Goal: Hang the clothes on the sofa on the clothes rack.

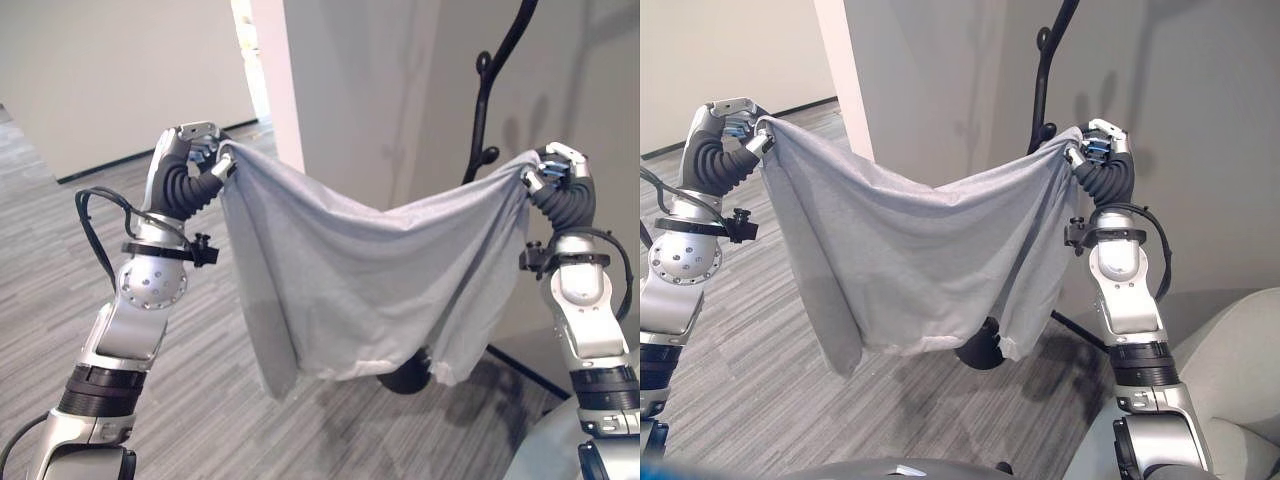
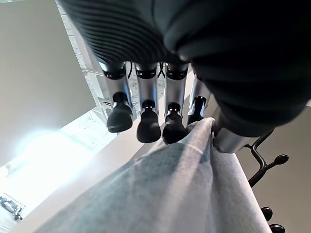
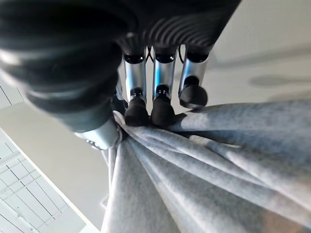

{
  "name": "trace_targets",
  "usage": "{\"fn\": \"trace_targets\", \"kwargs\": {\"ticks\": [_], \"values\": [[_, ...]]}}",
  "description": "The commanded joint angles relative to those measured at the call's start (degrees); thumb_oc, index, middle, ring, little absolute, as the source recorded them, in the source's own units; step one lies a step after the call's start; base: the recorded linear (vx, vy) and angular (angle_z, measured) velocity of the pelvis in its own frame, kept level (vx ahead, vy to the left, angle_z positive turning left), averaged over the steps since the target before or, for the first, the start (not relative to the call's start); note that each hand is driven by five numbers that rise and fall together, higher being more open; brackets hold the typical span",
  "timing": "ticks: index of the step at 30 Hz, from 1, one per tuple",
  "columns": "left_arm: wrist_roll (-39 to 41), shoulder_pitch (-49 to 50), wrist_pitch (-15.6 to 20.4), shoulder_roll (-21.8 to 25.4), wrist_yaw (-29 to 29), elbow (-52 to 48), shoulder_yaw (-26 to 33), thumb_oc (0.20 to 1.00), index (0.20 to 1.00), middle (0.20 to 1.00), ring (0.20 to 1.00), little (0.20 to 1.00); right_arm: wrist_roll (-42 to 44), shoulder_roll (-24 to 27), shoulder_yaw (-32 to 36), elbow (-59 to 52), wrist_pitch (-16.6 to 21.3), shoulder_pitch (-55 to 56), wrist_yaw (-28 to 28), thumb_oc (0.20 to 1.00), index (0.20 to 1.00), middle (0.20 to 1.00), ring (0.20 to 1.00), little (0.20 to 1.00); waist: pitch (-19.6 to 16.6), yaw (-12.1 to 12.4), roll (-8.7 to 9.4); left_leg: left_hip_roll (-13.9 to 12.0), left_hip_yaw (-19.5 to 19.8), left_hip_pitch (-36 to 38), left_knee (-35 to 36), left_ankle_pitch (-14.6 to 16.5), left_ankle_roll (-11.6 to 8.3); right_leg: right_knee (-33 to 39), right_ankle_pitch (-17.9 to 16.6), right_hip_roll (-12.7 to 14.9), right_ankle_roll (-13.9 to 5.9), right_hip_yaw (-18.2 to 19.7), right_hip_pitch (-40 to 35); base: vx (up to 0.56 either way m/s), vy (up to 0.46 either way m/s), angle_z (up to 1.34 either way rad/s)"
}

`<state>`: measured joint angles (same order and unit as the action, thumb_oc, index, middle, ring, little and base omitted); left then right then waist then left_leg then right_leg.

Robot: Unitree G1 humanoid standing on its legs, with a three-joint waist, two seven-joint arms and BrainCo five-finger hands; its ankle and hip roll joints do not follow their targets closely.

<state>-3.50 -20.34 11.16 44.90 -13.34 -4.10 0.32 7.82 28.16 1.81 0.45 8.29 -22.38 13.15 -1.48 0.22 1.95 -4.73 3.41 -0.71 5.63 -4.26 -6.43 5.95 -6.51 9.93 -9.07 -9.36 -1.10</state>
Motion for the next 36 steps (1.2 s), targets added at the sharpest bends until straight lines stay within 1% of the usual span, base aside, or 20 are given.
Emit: {"fn": "trace_targets", "kwargs": {"ticks": [1,8,19,25,29,31,36], "values": [[6.05,0.98,1.31,-3.83,-5.68,2.68,7.44,0.200,0.200,0.200,0.200,0.200,-0.15,7.39,-3.04,7.99,0.48,-7.42,1.97,0.200,0.200,0.200,0.200,0.200,1.01,1.49,-1.96,1.57,-5.55,1.69,-2.04,3.88,1.35,-0.95,8.29,0.45,-1.52,-1.65,-3.09,0.02,-0.040,-0.09],[5.66,-0.44,1.01,-3.08,-5.92,2.71,6.46,0.200,0.200,0.200,0.200,0.200,-0.16,7.38,-3.09,7.20,0.57,-7.84,2.35,0.200,0.200,0.200,0.200,0.200,0.99,1.11,-1.98,0.94,-5.28,3.14,-1.24,3.59,1.05,-0.95,9.11,-0.12,-1.24,-2.00,-4.55,0.04,-0.032,0.00],[5.68,-1.63,0.92,-2.17,-5.80,2.87,5.46,0.200,0.200,0.200,0.200,0.200,0.18,7.45,-2.74,5.18,0.91,-8.28,2.47,0.200,0.200,0.200,0.200,0.200,0.62,1.10,-1.77,0.90,-5.18,3.35,-1.07,3.98,1.27,-0.95,9.12,0.29,-1.50,-2.70,-5.23,0.05,0.007,0.08],[5.23,-1.39,0.64,-1.64,-5.66,2.75,5.88,0.200,0.200,0.200,0.200,0.200,-0.68,7.50,-2.24,4.34,0.88,-7.89,2.53,0.200,0.200,0.200,0.200,0.200,0.14,1.16,-1.62,0.96,-5.47,3.74,-1.01,4.49,1.47,-0.95,9.14,0.64,-1.72,-2.69,-5.58,0.05,0.011,0.04],[4.47,-1.23,0.39,-1.32,-5.85,2.12,6.52,0.200,0.200,0.200,0.200,0.200,-2.25,7.53,-0.53,1.43,1.22,-7.66,3.45,0.200,0.200,0.200,0.200,0.200,-0.21,0.89,-1.67,0.98,-5.69,4.00,-0.96,4.75,1.65,-0.95,9.22,0.94,-1.92,-2.64,-5.73,0.04,0.009,0.00],[3.57,-0.91,0.37,-1.11,-5.99,0.94,7.42,0.200,0.200,0.200,0.200,0.200,-3.50,7.32,1.72,-1.06,1.56,-6.97,4.54,0.200,0.200,0.200,0.200,0.200,-0.53,0.53,-1.89,1.13,-6.03,4.28,-0.92,5.04,1.80,-0.95,9.24,1.08,-2.04,-2.41,-5.76,0.04,0.025,0.00],[3.08,-0.49,0.44,-1.44,-7.30,-0.50,9.33,0.200,0.200,0.200,0.200,0.200,-4.37,7.09,4.92,-4.22,2.15,-5.83,6.11,0.200,0.200,0.200,0.200,0.200,-0.95,0.12,-2.08,1.25,-6.28,4.72,-0.87,5.41,2.05,-0.95,9.17,1.39,-2.30,-2.28,-5.94,0.02,0.025,-0.01]]}}
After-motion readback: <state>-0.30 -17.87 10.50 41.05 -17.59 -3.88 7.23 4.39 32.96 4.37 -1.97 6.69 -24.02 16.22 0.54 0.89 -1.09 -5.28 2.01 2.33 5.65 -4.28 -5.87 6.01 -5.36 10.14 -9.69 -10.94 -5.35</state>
